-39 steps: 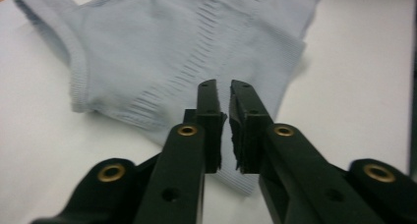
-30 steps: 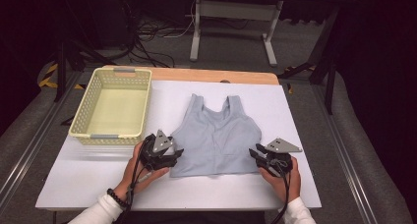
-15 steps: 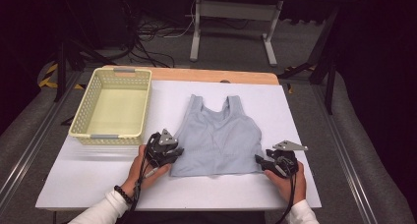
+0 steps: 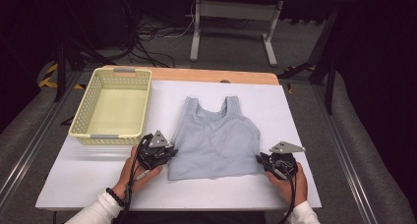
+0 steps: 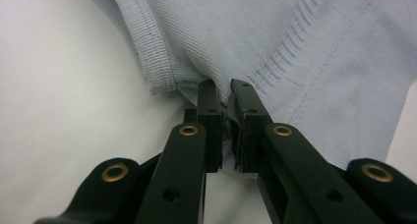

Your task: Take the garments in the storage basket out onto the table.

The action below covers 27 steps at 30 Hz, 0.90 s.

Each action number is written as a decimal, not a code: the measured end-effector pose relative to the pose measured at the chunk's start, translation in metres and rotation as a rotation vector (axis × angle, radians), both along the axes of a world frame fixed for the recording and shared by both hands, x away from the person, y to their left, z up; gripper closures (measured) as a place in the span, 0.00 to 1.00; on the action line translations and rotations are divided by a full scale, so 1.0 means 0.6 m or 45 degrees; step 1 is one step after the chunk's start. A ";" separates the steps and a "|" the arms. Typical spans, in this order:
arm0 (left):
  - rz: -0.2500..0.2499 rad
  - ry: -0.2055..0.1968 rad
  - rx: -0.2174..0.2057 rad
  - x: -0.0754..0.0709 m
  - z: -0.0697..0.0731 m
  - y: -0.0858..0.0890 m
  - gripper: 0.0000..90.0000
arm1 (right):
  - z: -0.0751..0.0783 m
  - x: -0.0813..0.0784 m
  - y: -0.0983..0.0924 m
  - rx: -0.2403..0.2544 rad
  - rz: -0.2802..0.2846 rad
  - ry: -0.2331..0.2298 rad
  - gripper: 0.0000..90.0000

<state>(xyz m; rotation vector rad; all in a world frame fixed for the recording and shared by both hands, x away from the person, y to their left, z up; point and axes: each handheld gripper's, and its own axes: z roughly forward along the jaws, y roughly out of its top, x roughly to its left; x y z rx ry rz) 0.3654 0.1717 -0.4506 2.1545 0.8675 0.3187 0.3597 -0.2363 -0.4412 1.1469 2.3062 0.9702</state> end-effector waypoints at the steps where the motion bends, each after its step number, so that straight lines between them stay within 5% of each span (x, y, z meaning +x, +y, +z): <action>1: 0.003 -0.003 0.005 -0.001 0.000 0.000 0.93 | 0.001 -0.001 0.002 -0.004 0.000 -0.010 0.87; 6: -0.010 -0.048 0.022 -0.009 0.010 0.005 0.93 | 0.002 -0.002 0.002 -0.010 -0.001 -0.009 0.88; 11: 0.022 -0.086 0.004 -0.017 0.020 0.021 0.91 | 0.004 -0.005 0.005 -0.014 -0.017 -0.032 0.77; 18: 0.097 -0.108 0.012 -0.011 0.010 0.021 0.69 | 0.015 -0.013 0.014 0.040 -0.005 -0.160 0.59; 22: 0.177 -0.062 0.018 0.002 -0.004 0.017 0.47 | 0.020 -0.017 0.029 0.054 0.047 -0.214 0.55; 27: 0.214 0.001 0.010 0.017 -0.015 0.011 0.44 | 0.016 -0.013 0.039 0.043 0.076 -0.219 0.52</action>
